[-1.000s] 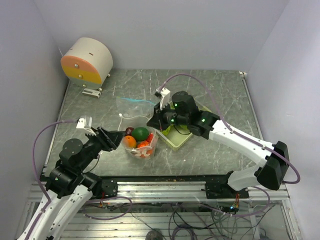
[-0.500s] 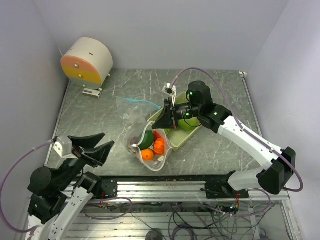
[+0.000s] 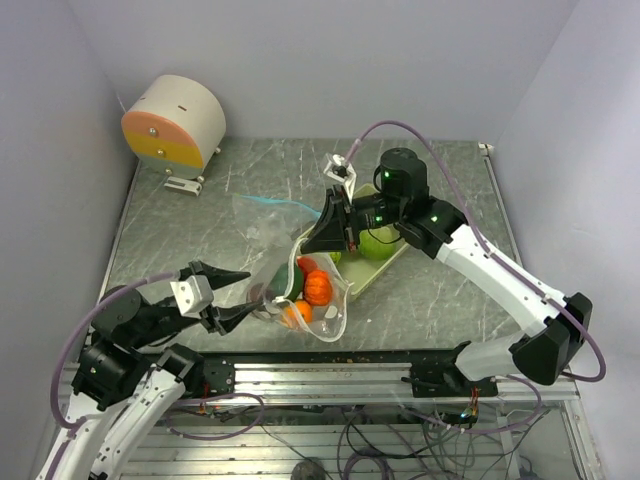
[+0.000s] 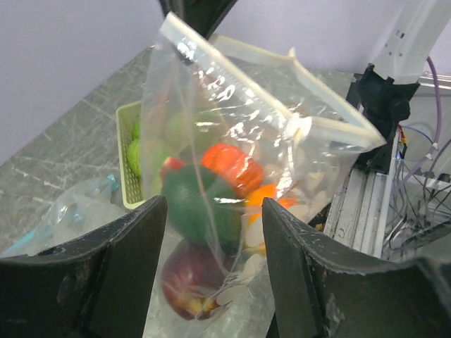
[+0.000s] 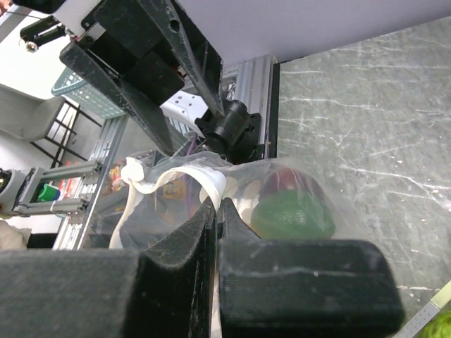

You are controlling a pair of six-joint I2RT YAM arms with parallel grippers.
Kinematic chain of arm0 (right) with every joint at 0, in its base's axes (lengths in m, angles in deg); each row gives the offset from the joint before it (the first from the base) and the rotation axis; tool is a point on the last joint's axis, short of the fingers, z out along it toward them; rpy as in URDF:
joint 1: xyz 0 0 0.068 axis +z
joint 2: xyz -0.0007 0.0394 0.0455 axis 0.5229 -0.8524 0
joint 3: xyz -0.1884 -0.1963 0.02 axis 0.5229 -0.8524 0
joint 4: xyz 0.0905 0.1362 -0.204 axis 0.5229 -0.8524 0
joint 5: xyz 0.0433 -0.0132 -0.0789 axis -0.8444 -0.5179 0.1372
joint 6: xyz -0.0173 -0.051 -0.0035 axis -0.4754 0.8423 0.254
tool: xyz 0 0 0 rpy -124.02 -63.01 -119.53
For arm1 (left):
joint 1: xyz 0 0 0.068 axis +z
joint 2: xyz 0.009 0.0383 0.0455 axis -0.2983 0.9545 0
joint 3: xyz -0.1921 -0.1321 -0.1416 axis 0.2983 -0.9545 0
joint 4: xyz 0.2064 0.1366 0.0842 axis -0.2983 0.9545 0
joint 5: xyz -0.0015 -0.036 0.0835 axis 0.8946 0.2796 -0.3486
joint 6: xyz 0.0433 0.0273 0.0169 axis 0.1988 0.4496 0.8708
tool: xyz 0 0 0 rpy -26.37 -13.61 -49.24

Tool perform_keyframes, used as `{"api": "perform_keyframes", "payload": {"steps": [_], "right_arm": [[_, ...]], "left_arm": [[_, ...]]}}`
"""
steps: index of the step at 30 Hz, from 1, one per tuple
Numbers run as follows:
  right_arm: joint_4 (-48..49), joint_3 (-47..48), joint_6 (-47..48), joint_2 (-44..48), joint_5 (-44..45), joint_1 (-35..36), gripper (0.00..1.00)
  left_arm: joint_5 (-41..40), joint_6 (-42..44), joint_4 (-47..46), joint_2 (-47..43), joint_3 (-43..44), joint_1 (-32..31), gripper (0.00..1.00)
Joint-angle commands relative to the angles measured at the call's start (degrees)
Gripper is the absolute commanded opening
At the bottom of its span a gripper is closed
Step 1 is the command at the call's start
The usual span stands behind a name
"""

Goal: Place the food in the zip-top bag and seal the zipper
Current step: Adjust the zipper food storage bag at the center of the board.

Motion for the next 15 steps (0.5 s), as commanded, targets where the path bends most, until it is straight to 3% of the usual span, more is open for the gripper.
{"api": "perform_keyframes", "payload": {"steps": [1,8,15], "right_arm": [[0.0,2.4,-1.7,-1.7,0.0,-0.2,0.0],[-0.2,3.6,-3.6,-3.6,0.9,-0.2,0.0],[0.9,3.7,-5.4,-4.0,0.6,-0.3,0.0]], "left_arm": [[6.0,3.3,-4.6,-0.5,0.8,-0.2,0.68],[10.2,2.1,-5.9,-0.7,0.2,-0.2,0.68],[8.5,4.2,-5.2,0.0,-0.7,-0.2,0.68]]}}
